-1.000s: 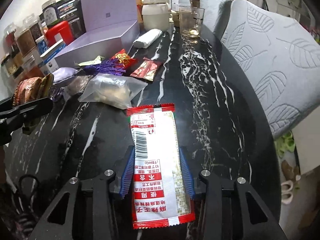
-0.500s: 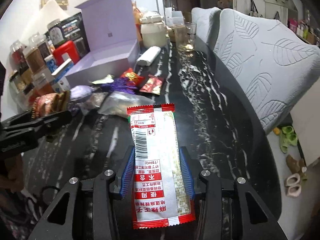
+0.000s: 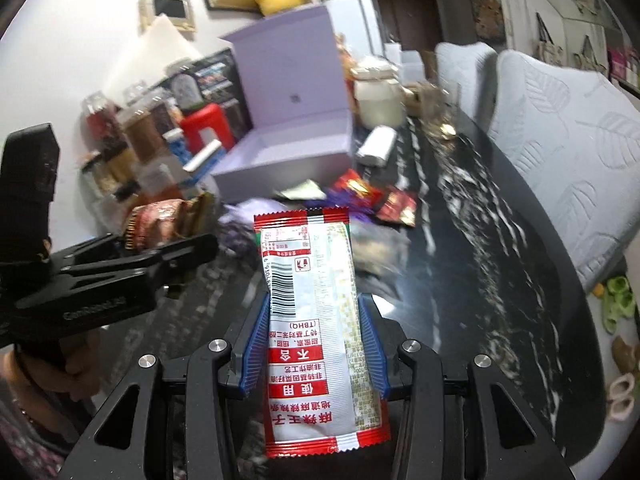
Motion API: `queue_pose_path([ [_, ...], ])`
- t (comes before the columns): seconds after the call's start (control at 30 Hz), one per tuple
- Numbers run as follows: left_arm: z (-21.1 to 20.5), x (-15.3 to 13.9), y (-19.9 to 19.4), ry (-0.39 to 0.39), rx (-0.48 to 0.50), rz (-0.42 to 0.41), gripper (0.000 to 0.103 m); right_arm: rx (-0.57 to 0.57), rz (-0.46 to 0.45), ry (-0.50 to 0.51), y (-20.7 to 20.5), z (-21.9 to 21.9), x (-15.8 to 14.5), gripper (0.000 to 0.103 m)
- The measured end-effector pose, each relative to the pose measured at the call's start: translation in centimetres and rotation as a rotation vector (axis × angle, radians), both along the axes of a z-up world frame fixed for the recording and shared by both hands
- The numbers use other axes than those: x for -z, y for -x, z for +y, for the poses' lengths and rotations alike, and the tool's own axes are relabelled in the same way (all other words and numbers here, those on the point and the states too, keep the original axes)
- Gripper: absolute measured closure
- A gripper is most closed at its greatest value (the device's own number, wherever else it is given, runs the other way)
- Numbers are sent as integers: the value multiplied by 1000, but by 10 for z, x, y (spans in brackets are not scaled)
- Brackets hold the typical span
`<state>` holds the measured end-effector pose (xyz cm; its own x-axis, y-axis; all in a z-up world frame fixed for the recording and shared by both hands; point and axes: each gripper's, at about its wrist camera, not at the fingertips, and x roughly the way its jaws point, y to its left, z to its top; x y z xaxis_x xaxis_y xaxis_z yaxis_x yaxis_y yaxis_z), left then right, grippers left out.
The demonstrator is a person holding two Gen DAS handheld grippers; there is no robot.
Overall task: Organize soft objects
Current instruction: 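Carry the snack bag and sachet with both grippers over the lavender box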
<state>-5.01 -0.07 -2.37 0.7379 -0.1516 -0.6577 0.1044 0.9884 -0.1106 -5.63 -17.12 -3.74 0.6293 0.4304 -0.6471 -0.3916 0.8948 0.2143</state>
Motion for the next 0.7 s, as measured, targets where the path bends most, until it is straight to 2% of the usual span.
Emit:
queue_pose_path([
  [0.3,29,-44,0,-3,-79,-102,35,-73,-101,-71,-8,24,-41,60],
  [0.7,39,-102,-26,7,-60,-262,35,-108,-239,-115,-46,34,-101,60],
])
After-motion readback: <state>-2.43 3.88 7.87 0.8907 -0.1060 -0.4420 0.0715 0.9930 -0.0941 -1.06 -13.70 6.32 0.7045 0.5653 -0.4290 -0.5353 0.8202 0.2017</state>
